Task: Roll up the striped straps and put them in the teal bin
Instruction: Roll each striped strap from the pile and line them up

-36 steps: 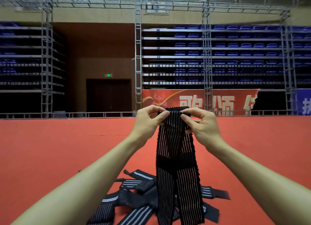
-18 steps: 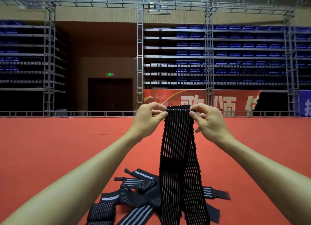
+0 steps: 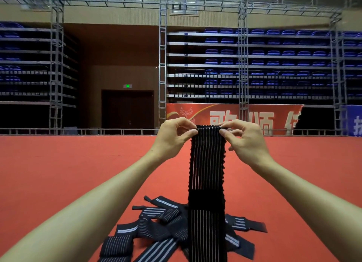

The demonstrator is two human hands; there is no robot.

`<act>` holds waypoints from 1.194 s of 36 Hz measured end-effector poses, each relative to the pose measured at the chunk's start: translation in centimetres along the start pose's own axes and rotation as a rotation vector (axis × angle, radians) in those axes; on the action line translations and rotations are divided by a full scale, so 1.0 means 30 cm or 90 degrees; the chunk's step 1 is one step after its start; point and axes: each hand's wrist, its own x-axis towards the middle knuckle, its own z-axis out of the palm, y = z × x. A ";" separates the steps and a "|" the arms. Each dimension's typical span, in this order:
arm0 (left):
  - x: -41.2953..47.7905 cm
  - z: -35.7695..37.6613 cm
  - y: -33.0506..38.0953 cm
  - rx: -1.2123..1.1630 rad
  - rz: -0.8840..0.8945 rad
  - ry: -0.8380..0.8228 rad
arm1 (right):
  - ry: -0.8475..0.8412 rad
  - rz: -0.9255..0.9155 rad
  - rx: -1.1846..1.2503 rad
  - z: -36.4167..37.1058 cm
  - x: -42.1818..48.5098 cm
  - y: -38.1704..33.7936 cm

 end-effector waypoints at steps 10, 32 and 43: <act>-0.004 0.003 -0.010 -0.033 -0.021 0.032 | 0.031 0.044 0.126 0.013 -0.028 -0.022; -0.029 0.016 -0.041 -0.086 -0.057 -0.005 | 0.033 0.025 0.110 0.032 -0.054 0.005; -0.026 0.038 -0.042 -0.148 -0.077 0.028 | 0.028 0.001 0.105 0.067 -0.068 0.038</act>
